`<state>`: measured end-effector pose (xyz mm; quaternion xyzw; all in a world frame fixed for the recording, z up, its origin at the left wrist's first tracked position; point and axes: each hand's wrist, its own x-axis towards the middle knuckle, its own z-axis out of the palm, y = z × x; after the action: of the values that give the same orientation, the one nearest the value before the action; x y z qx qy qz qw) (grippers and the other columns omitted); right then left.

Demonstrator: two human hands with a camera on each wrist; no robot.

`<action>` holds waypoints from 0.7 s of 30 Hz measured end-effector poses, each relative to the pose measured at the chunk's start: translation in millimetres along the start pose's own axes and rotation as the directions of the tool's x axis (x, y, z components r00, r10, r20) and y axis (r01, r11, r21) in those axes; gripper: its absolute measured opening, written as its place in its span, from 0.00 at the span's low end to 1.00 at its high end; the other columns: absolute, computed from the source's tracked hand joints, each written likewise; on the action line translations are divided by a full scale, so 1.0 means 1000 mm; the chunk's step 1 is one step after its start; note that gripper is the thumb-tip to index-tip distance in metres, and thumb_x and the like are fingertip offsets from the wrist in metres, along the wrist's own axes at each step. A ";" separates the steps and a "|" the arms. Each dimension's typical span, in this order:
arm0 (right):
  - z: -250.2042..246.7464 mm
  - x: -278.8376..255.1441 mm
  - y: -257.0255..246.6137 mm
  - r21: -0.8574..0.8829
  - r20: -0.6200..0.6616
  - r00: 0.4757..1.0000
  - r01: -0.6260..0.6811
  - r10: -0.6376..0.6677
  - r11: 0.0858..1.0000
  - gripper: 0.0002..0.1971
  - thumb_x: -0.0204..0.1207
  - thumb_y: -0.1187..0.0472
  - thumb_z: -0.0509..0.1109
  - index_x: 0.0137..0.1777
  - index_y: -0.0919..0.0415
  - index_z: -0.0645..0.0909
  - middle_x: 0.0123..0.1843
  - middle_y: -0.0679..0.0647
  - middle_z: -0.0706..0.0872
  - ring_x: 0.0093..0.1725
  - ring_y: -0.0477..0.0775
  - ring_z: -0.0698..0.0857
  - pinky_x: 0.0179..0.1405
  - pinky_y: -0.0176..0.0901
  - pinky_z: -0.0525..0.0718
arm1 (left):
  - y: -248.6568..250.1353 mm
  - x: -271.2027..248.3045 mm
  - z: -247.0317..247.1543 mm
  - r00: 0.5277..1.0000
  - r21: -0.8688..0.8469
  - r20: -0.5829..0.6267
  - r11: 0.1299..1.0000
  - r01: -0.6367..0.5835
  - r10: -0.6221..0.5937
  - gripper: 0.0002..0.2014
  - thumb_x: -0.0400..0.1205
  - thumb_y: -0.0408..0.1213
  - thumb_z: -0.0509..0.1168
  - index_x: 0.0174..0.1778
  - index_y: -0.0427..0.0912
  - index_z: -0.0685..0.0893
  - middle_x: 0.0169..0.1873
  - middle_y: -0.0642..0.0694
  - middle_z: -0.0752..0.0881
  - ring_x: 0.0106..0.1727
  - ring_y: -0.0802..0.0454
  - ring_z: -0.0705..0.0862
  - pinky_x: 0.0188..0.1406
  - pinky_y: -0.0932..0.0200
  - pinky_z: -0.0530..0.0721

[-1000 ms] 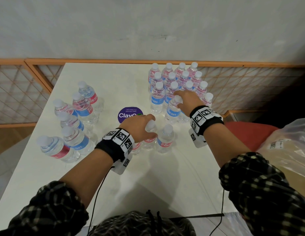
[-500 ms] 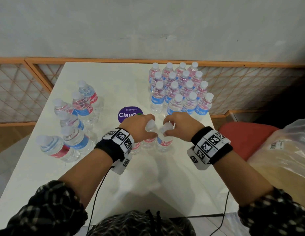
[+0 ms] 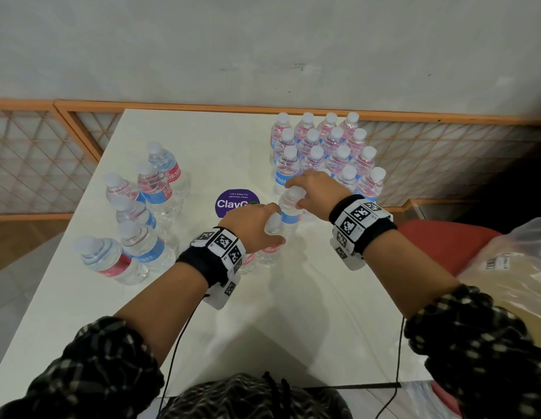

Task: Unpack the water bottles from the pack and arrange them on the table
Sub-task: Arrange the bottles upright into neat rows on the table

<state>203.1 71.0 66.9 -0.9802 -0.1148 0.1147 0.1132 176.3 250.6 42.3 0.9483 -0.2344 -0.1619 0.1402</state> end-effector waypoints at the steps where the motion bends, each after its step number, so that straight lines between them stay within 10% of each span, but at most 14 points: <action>1: 0.000 0.002 -0.001 0.000 -0.010 1.000 0.002 -0.002 1.000 0.19 0.78 0.64 0.66 0.69 0.56 0.77 0.64 0.59 0.80 0.64 0.61 0.78 0.56 0.44 0.71 | 0.000 0.000 0.000 1.000 -0.003 0.001 1.000 -0.001 0.001 0.29 0.74 0.57 0.67 0.70 0.52 0.71 0.61 0.51 0.83 0.58 0.48 0.82 0.52 0.53 0.81; 21: 0.001 0.026 0.004 0.033 -0.065 0.990 -0.120 0.122 0.992 0.28 0.76 0.67 0.70 0.76 0.58 0.70 0.71 0.62 0.77 0.70 0.64 0.75 0.66 0.52 0.75 | -0.004 0.001 0.000 1.000 -0.022 0.011 1.000 -0.007 0.007 0.29 0.74 0.59 0.67 0.69 0.53 0.70 0.61 0.52 0.82 0.57 0.48 0.82 0.54 0.52 0.81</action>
<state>228.4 74.3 59.5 -0.9870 -0.0495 0.0902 0.1238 178.9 253.3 41.2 0.9449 -0.2366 -0.1692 0.1500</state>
